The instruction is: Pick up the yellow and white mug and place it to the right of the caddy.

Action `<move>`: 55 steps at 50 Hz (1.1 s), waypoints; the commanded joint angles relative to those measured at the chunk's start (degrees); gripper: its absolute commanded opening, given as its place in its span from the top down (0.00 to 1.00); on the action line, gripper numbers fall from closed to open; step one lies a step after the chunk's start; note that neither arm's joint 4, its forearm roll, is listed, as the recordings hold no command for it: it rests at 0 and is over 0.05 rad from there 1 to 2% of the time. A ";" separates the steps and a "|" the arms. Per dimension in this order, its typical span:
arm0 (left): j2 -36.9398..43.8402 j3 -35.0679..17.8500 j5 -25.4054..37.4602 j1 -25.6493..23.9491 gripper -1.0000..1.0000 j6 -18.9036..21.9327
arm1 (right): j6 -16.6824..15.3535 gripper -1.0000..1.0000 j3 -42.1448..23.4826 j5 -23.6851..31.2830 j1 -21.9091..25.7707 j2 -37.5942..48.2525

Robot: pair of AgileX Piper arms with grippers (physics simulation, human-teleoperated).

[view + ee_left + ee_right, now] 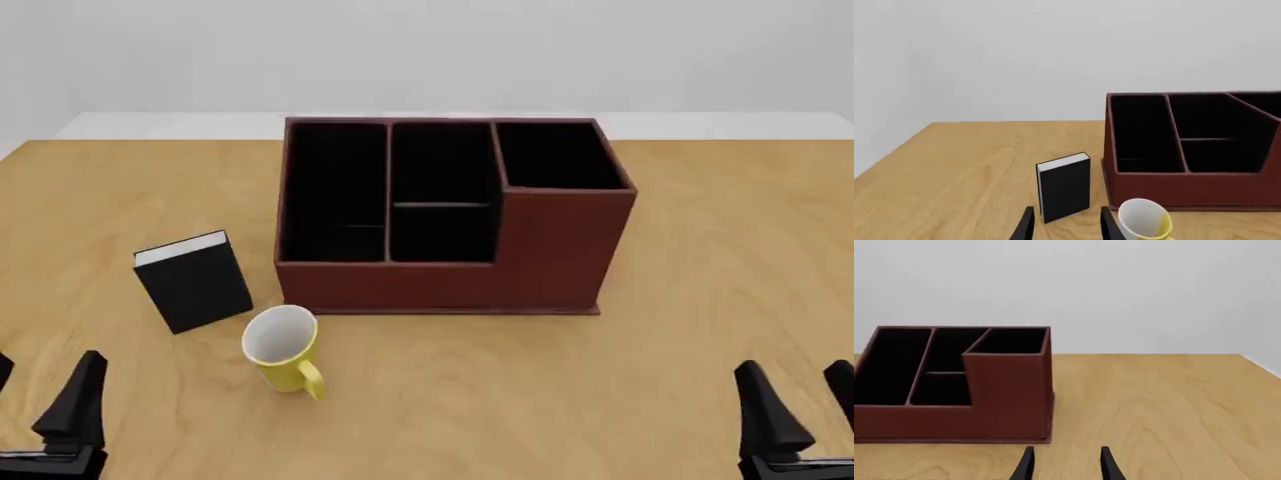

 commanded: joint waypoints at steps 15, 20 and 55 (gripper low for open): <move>-1.10 1.27 1.16 -1.50 0.00 -1.46 | -0.32 0.00 -0.06 -0.02 0.22 0.51; -1.13 1.27 1.17 -1.50 0.00 -1.47 | -0.63 0.00 0.00 -0.29 0.26 1.04; -1.21 1.25 1.27 -1.51 0.00 -1.49 | -6.18 0.00 -3.26 -3.43 13.24 9.83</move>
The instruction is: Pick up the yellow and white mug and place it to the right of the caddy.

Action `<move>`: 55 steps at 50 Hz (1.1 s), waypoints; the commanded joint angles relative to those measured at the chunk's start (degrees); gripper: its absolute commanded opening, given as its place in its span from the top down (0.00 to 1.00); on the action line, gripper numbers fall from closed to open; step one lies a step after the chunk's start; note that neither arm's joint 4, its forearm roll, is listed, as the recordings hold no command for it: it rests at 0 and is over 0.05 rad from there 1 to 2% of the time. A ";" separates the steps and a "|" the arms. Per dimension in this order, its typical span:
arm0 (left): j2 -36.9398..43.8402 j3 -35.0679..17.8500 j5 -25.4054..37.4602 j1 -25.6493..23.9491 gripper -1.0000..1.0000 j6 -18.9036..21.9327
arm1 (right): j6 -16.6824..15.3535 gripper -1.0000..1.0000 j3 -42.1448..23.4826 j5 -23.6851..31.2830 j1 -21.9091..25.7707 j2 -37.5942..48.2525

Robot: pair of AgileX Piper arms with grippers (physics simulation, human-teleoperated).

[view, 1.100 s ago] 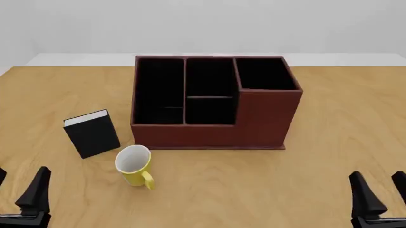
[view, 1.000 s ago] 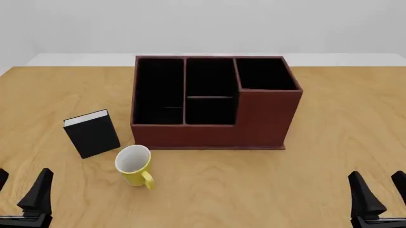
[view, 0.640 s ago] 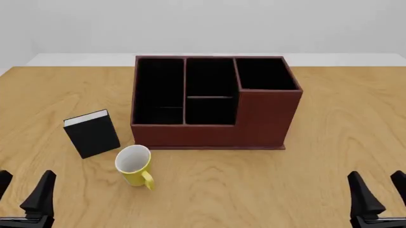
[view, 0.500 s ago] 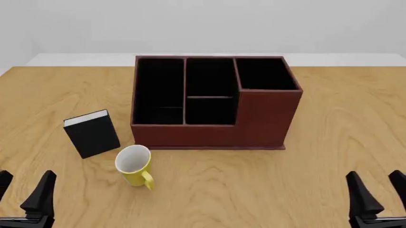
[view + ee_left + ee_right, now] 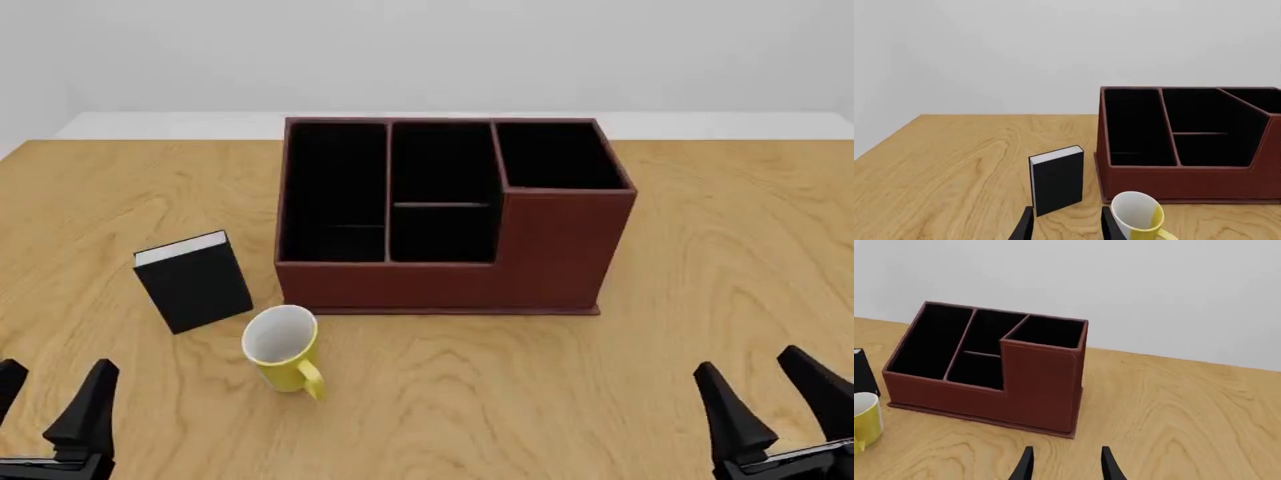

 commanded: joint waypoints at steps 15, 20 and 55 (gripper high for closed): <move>-0.01 0.01 0.00 -0.01 0.00 -0.01 | -4.44 0.00 -3.84 -5.14 10.76 8.95; 0.01 0.01 0.01 -0.01 0.00 0.00 | -5.10 0.00 -4.84 -8.74 15.51 14.35; -0.01 0.01 0.00 -0.02 0.00 -0.01 | -5.40 0.00 -8.17 -20.54 23.88 31.23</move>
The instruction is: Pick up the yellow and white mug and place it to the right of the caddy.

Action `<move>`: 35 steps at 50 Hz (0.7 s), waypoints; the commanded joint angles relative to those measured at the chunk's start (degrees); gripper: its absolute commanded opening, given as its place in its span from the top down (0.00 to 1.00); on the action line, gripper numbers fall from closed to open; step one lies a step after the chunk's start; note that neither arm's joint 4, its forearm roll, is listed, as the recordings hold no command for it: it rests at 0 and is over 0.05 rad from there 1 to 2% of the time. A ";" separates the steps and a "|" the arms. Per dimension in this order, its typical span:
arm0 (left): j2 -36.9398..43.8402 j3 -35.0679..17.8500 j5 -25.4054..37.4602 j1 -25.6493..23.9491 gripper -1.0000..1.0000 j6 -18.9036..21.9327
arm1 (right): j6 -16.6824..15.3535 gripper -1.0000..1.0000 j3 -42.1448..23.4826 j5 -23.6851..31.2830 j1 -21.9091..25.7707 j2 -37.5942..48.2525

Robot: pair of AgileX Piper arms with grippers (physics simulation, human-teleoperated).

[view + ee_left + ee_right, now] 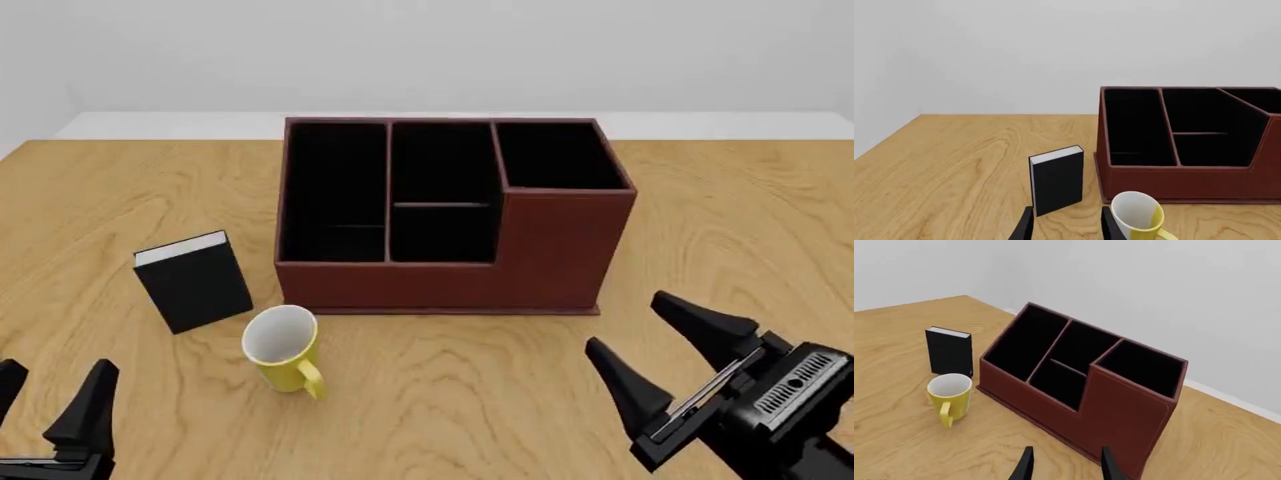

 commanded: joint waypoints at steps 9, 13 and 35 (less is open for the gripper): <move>0.00 0.00 0.00 -0.01 0.00 0.00 | 0.85 0.00 -0.27 -7.82 5.33 8.71; 0.00 0.00 0.00 0.00 0.00 0.01 | 1.08 0.00 -0.58 -9.31 6.37 10.61; 0.01 0.00 0.00 0.01 0.00 0.00 | 1.05 0.00 -2.85 -21.14 10.55 27.97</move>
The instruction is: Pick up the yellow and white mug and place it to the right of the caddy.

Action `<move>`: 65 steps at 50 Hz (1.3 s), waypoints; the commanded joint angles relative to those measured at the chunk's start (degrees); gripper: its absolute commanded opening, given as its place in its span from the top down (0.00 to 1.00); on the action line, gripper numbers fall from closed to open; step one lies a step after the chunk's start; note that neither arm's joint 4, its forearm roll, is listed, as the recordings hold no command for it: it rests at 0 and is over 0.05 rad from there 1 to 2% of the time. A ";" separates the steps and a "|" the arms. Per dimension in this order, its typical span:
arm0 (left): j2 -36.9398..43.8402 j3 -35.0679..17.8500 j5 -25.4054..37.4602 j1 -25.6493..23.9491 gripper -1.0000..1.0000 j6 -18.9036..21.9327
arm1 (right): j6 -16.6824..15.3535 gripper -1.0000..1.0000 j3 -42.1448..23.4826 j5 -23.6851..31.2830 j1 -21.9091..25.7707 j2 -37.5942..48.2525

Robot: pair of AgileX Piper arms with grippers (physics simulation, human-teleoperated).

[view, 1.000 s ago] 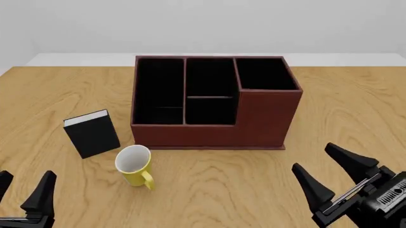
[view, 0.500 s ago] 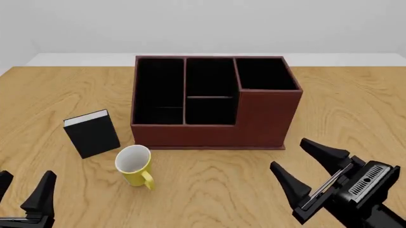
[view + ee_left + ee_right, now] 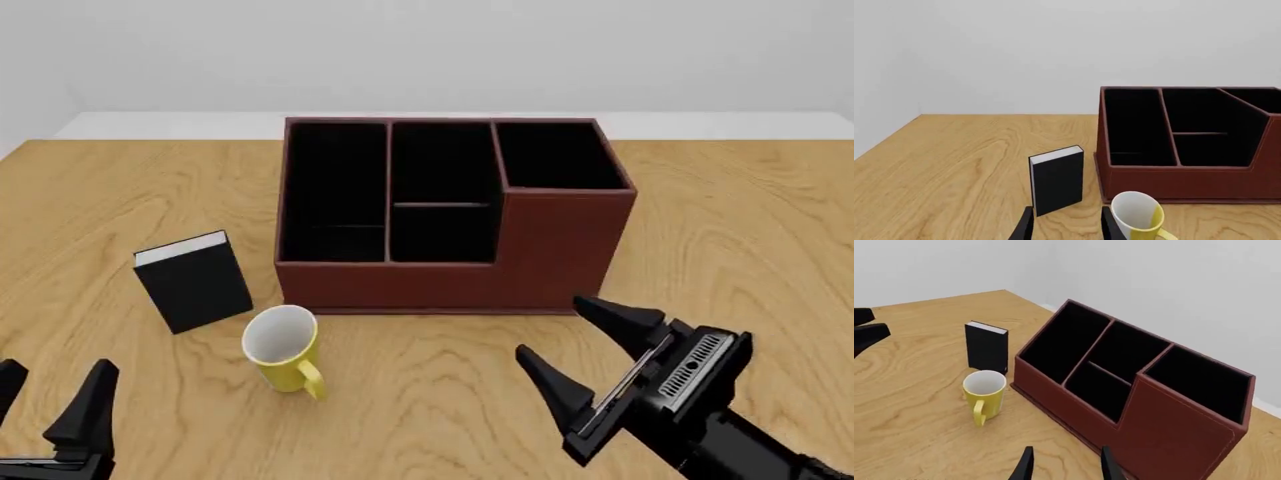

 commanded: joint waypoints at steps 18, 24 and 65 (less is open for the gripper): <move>0.01 0.00 0.00 -0.02 0.00 0.00 | 0.42 0.00 -3.89 -13.08 4.78 20.61; 0.00 0.00 0.00 0.00 0.00 0.00 | -0.08 0.00 -5.14 -14.80 5.55 24.34; -0.01 0.00 0.00 0.01 0.00 0.00 | 0.48 0.00 -15.52 -19.44 11.88 43.68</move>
